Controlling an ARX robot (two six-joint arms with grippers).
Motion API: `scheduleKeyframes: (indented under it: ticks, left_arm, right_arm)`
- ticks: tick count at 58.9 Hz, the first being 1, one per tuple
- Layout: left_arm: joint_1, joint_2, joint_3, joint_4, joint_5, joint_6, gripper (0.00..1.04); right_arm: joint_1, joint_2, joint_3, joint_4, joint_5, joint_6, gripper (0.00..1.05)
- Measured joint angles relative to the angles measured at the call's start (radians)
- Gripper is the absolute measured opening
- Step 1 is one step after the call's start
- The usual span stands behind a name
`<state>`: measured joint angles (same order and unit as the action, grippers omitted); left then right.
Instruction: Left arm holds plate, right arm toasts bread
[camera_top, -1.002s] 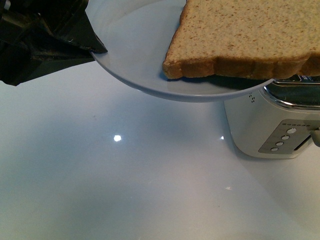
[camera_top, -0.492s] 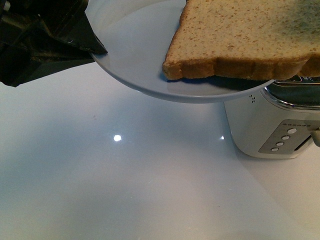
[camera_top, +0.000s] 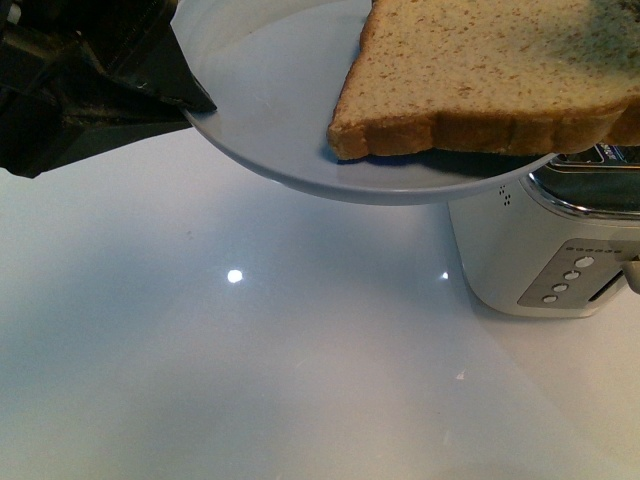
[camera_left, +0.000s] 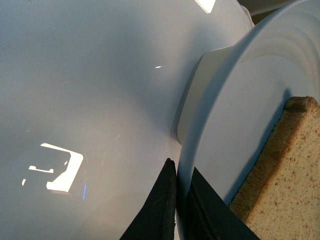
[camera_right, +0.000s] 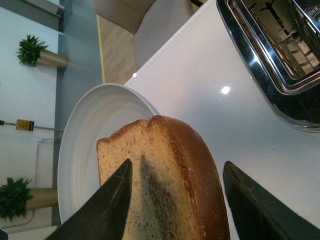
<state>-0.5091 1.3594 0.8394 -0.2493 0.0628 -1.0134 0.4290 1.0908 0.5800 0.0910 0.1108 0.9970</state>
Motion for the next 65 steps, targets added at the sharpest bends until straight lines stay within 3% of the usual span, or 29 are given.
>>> scheduleKeyframes:
  ticks: [20,31,41,48,54,60,65]
  left_arm:
    - [0.0,0.0,0.0,0.0,0.008,-0.006,0.03]
    - [0.0,0.0,0.0,0.0,0.012,-0.006,0.03]
    - [0.005,-0.007,0.0,0.0,0.013,-0.006,0.03]
    - [0.01,-0.016,-0.003,0.002,0.016,-0.006,0.03]
    - [0.017,-0.02,-0.008,0.002,0.016,-0.006,0.03]
    - [0.02,-0.023,-0.008,0.002,0.019,-0.006,0.03]
    - [0.023,-0.026,-0.008,0.002,0.02,-0.006,0.03]
  right_arm:
    - [0.002,0.019,-0.006,0.018,-0.018,0.069,0.06]
    - [-0.013,0.0,-0.002,0.0,-0.034,0.062,0.03]
    - [-0.082,-0.026,0.106,-0.048,-0.06,-0.034,0.03]
    - [-0.173,-0.013,0.293,-0.094,-0.074,-0.214,0.03]
    - [-0.222,0.056,0.439,-0.147,0.0,-0.476,0.03]
    - [-0.241,0.16,0.478,-0.139,0.051,-0.748,0.03]
    - [-0.253,0.23,0.478,-0.124,0.059,-0.867,0.03]
